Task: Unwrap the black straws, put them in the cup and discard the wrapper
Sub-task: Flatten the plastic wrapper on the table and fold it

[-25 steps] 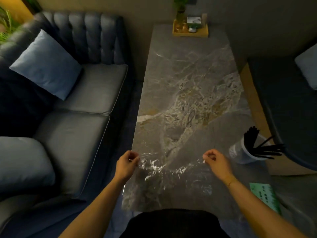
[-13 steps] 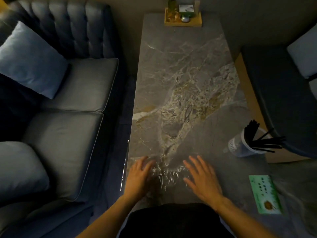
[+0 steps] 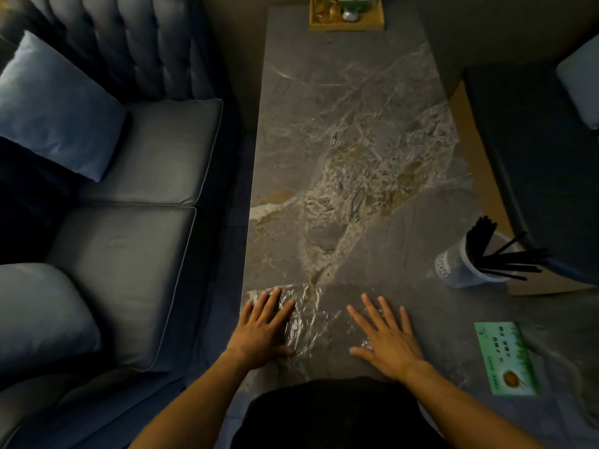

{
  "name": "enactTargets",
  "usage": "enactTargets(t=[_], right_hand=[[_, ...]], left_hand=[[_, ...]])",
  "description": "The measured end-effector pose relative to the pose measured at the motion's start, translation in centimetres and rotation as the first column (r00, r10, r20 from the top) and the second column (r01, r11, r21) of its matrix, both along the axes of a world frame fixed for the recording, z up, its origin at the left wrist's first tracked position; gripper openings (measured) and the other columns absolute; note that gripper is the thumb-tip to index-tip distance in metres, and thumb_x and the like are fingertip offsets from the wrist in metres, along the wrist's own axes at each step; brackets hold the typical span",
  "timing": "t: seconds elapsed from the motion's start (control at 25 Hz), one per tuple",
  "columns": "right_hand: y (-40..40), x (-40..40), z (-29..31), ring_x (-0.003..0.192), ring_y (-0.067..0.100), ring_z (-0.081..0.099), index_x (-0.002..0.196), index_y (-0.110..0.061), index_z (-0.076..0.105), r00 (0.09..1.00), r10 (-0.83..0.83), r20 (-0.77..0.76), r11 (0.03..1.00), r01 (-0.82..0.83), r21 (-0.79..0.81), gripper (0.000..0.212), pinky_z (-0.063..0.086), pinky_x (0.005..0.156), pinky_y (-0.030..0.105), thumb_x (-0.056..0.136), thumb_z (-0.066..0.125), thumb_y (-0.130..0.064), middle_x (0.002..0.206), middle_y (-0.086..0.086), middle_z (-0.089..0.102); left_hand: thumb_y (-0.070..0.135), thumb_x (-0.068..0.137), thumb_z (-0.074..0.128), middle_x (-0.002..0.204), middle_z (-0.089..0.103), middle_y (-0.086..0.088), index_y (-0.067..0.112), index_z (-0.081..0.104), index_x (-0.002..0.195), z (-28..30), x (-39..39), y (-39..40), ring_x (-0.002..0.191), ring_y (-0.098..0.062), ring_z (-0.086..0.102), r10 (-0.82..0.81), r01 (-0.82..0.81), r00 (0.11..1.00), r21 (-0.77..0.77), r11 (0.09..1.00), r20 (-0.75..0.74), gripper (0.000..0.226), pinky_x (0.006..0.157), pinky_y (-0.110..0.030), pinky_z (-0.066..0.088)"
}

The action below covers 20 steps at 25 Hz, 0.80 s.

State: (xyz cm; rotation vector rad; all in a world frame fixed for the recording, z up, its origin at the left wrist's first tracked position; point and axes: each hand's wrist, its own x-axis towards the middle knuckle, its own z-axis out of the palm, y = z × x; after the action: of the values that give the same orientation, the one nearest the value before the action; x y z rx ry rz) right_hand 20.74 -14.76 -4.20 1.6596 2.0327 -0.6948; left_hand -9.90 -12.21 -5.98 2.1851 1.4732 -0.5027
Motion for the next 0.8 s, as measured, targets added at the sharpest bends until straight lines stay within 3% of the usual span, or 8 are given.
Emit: enactTargets(t=[0.12,0.2,0.32,0.4,0.48,0.56,0.68,0.8], right_hand=[[0.2,0.3,0.5,0.144,0.026,-0.025,0.14,-0.044,-0.026,1.0,0.008,-0.013,1.0,-0.008,-0.015,0.086,-0.01,0.113,0.06,0.086,0.036,-0.069,0.154,-0.007,-0.032],[0.4,0.2,1.0,0.146,0.027,-0.02,0.146,-0.042,-0.014,0.999,0.021,-0.025,1.0,-0.02,0.013,0.08,-0.005,0.116,0.059,0.089,0.037,-0.064,0.159,-0.006,-0.023],[0.6,1.7,2.4,0.149,0.024,-0.008,0.15,-0.038,0.008,0.991,0.02,-0.129,0.992,-0.004,0.126,0.068,0.002,0.118,0.053,0.091,0.036,-0.06,0.163,-0.007,-0.002],[0.6,3.8,3.6,0.148,0.023,0.011,0.145,-0.031,0.034,0.981,0.042,-0.188,0.979,-0.002,0.206,0.059,0.014,0.118,0.049,0.092,0.043,-0.055,0.159,-0.004,0.022],[0.1,6.9,4.8,0.133,0.023,0.046,0.122,-0.025,0.063,0.967,0.075,-0.242,0.944,0.009,0.331,0.045,0.039,0.106,0.044,0.084,0.062,-0.05,0.137,-0.002,0.057],[-0.5,10.4,5.6,0.102,0.016,0.069,0.094,-0.027,0.075,0.965,0.093,-0.246,0.896,0.026,0.443,0.033,0.056,0.08,0.033,0.069,0.079,-0.047,0.102,-0.008,0.074],[-1.2,16.3,6.9,0.079,0.013,0.071,0.08,-0.027,0.075,0.973,0.002,-0.231,0.868,0.113,0.483,0.028,0.055,0.063,0.027,0.062,0.084,-0.046,0.082,-0.011,0.073],[-1.3,21.9,7.6,0.079,0.021,0.067,0.079,-0.021,0.071,0.941,-0.143,-0.308,0.839,0.281,0.467,0.024,0.052,0.062,0.034,0.072,0.078,-0.043,0.081,-0.005,0.071]], left_hand=[[0.074,0.078,0.05,0.159,-0.028,-0.004,0.041,-0.025,0.145,1.1,1.0,0.6,0.146,-0.031,-0.025,-0.021,0.021,0.999,-0.015,1.0,-0.043,0.106,0.119,-0.053,-0.009],[0.07,0.078,0.055,0.163,-0.016,-0.005,0.039,-0.01,0.15,2.2,1.6,0.9,0.149,-0.033,-0.014,-0.005,0.005,0.999,-0.005,1.0,-0.037,0.103,0.119,-0.054,-0.005],[0.064,0.078,0.058,0.161,0.017,-0.005,0.035,0.018,0.151,4.2,3.0,2.0,0.147,-0.031,0.016,0.028,-0.03,0.999,0.115,0.993,0.017,0.088,0.12,-0.05,0.011],[0.059,0.082,0.06,0.149,0.041,-0.001,0.033,0.035,0.145,5.6,4.6,2.7,0.135,-0.026,0.04,0.058,-0.068,0.996,0.16,0.985,0.065,0.073,0.113,-0.043,0.029],[0.056,0.085,0.058,0.139,0.053,0.003,0.033,0.046,0.137,6.6,7.2,3.6,0.123,-0.021,0.052,0.028,-0.044,0.995,0.159,0.986,0.099,0.058,0.103,-0.037,0.042],[0.055,0.087,0.057,0.133,0.057,0.004,0.034,0.05,0.132,7.4,10.6,4.7,0.116,-0.019,0.057,-0.033,0.01,0.991,0.171,0.985,0.129,0.051,0.094,-0.034,0.047],[0.056,0.086,0.056,0.132,0.058,0.005,0.035,0.053,0.129,8.6,16.4,6.4,0.116,-0.019,0.057,-0.081,0.042,0.978,0.198,0.979,0.194,0.047,0.091,-0.035,0.049],[0.059,0.083,0.056,0.13,0.059,0.005,0.035,0.053,0.128,9.8,21.3,7.9,0.115,-0.02,0.059,-0.116,0.056,0.96,0.23,0.972,0.256,0.051,0.091,-0.037,0.052]])
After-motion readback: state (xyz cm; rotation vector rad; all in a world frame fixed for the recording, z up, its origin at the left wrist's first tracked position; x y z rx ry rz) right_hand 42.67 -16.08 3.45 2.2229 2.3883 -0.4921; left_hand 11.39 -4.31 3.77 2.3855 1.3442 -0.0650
